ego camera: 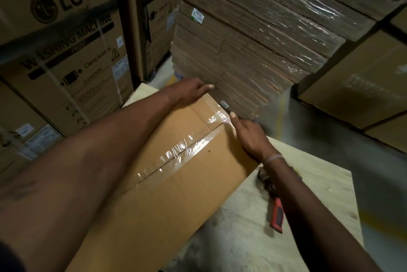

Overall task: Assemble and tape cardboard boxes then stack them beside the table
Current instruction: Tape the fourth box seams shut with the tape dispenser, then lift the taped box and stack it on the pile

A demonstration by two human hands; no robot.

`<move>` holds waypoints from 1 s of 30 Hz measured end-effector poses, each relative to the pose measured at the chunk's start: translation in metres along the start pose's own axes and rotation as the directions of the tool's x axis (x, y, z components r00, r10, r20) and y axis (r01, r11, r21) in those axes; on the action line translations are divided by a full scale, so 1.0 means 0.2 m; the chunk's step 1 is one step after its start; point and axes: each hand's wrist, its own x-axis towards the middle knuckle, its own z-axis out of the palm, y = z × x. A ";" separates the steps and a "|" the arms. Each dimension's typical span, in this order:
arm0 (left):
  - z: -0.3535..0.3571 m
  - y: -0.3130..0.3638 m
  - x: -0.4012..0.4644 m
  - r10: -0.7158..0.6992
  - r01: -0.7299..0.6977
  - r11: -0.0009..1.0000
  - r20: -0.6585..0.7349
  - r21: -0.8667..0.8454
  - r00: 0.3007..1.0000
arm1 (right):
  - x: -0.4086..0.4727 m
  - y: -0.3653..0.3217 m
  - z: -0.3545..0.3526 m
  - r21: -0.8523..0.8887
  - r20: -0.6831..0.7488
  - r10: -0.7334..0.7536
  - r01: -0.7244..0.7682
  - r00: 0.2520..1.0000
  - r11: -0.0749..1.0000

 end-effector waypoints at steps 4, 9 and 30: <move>0.00 0.01 -0.01 -0.018 0.018 1.000 -0.007 -0.009 1.000 | -0.07 0.12 -0.06 -0.173 -0.030 0.163 -0.166 0.986 0.971; 0.00 0.03 -0.02 -0.033 0.033 0.999 0.021 0.015 0.999 | -0.31 0.23 0.15 -0.011 -0.443 -0.029 0.027 0.896 1.000; -0.21 -0.13 -0.78 -0.158 0.140 0.972 0.085 0.187 0.984 | -0.74 -0.21 0.63 0.449 -0.309 0.302 -0.142 0.902 0.882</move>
